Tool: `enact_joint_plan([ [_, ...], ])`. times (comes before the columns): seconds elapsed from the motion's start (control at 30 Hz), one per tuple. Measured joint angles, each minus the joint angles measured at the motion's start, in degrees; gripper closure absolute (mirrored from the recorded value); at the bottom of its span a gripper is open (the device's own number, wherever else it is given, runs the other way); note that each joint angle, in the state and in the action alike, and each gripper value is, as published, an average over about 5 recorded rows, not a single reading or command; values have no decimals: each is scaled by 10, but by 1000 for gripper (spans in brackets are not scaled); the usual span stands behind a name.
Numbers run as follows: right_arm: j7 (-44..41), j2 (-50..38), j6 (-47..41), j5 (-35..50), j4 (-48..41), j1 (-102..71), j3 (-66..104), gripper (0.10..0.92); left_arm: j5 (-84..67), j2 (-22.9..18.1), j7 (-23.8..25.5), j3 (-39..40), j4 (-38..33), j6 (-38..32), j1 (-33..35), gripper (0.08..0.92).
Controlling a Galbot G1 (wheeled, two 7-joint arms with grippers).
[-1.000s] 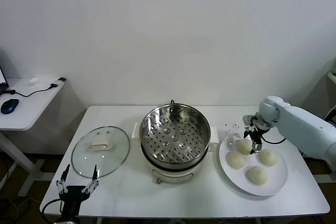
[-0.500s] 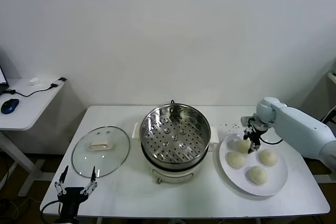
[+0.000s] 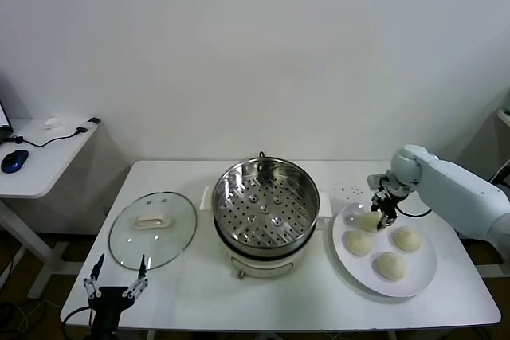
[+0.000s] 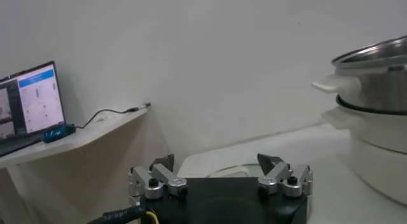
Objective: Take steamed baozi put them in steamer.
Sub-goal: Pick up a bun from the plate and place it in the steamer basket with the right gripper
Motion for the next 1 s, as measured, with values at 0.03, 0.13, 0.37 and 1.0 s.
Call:
enact_joint_plan([
  [0.03, -2, -1, 5, 4, 5, 11, -7, 499, 0, 0, 0, 0, 0, 0, 0, 177],
  [0.13, -12, -1, 29, 15, 20, 52, -33, 499, 0, 0, 0, 0, 0, 0, 1, 177],
  [0.37, -34, 22, 109, 28, 61, 171, -94, 495, 4, -2, 1, 2, 0, 4, 0, 177],
  [1.0, -29, 179, 326, -79, 155, 257, -95, 488, 14, -8, 1, 8, -4, 9, 5, 177],
])
